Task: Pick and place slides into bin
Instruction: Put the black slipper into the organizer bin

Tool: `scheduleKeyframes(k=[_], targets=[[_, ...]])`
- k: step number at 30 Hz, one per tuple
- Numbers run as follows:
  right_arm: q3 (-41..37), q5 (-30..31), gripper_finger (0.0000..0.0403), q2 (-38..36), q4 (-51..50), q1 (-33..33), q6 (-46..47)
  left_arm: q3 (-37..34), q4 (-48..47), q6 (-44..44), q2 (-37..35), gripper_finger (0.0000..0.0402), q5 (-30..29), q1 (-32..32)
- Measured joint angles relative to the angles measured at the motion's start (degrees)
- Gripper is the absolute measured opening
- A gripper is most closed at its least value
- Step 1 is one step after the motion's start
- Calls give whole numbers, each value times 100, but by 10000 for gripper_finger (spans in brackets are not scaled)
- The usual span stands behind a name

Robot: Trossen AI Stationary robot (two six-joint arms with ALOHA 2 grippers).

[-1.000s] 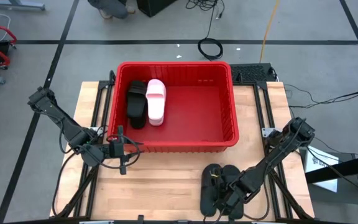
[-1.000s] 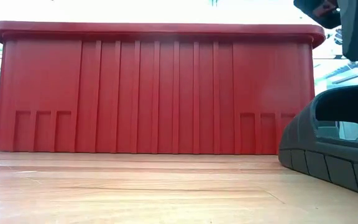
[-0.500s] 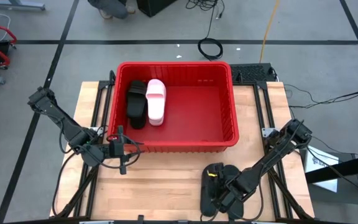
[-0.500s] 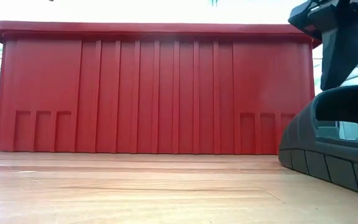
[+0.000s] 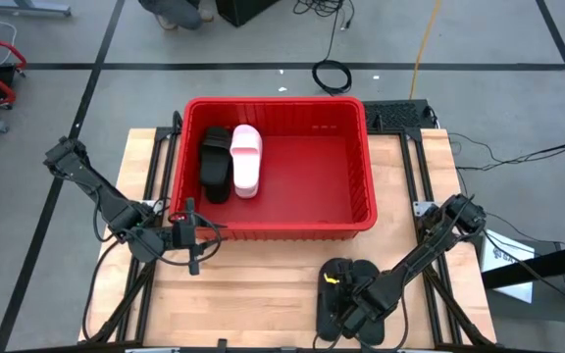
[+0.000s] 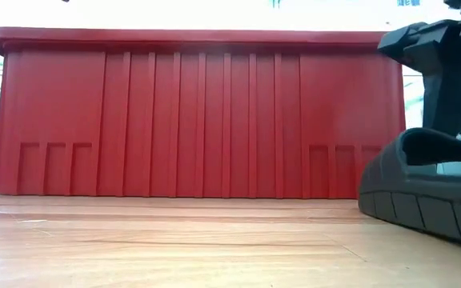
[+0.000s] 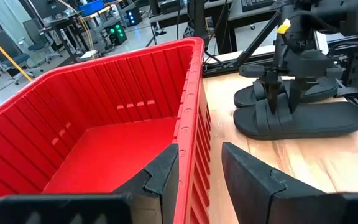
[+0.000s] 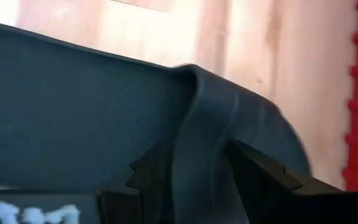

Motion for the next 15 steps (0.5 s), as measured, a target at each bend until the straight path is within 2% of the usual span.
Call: scheduleKeyframes(k=[9,15], targets=[[-13,266,164,-8,-742,-13,587,0,0,-18,1,127,1,0],[-15,374,164,-8,-766,-37,639,-2,2,-44,2,127,1,0]])
